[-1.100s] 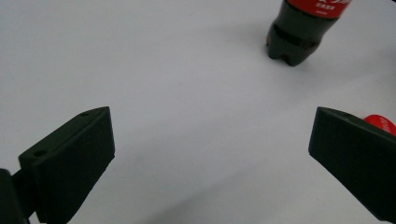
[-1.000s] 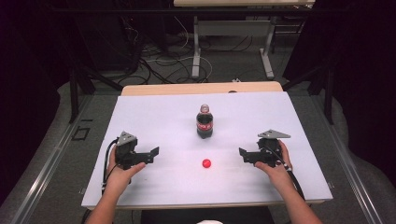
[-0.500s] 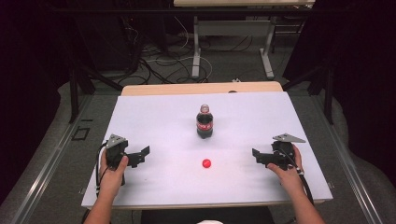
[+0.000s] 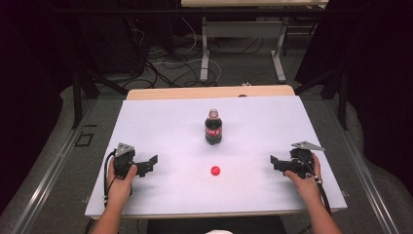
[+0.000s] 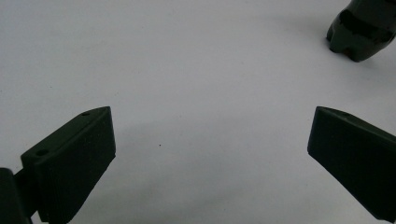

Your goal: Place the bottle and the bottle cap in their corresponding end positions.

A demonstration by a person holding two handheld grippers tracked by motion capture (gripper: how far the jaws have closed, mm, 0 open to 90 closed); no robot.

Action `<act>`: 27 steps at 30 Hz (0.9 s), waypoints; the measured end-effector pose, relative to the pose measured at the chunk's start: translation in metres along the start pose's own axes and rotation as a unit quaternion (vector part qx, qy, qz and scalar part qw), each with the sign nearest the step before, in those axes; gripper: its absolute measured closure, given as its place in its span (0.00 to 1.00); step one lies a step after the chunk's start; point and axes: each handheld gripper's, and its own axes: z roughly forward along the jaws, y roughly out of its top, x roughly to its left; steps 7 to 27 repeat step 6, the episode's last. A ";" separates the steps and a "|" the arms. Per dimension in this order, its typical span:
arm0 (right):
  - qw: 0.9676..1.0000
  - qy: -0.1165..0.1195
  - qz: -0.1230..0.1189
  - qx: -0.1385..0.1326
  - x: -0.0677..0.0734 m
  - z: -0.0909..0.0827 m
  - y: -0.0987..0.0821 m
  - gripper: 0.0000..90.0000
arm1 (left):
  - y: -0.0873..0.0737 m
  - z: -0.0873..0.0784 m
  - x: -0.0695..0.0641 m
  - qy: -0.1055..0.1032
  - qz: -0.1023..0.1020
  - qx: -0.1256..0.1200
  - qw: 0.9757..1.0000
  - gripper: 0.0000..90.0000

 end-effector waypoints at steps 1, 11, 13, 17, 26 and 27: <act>1.000 0.000 -0.001 0.000 0.000 0.000 0.000 0.00 | 0.000 0.000 0.000 0.001 0.000 0.001 1.000 0.01; 1.000 0.001 -0.009 0.004 0.002 0.002 -0.001 0.00 | -0.001 0.001 0.001 0.003 0.002 0.007 1.000 0.01; 1.000 0.001 -0.009 0.004 0.002 0.002 -0.001 0.00 | -0.001 0.001 0.001 0.003 0.002 0.007 1.000 0.01; 1.000 0.001 -0.009 0.004 0.002 0.002 -0.001 0.00 | -0.001 0.001 0.001 0.003 0.002 0.007 1.000 0.01; 1.000 0.001 -0.009 0.004 0.002 0.002 -0.001 0.00 | -0.001 0.001 0.001 0.003 0.002 0.007 1.000 0.01; 1.000 0.001 -0.009 0.004 0.002 0.002 -0.001 0.00 | -0.001 0.001 0.001 0.003 0.002 0.007 1.000 0.01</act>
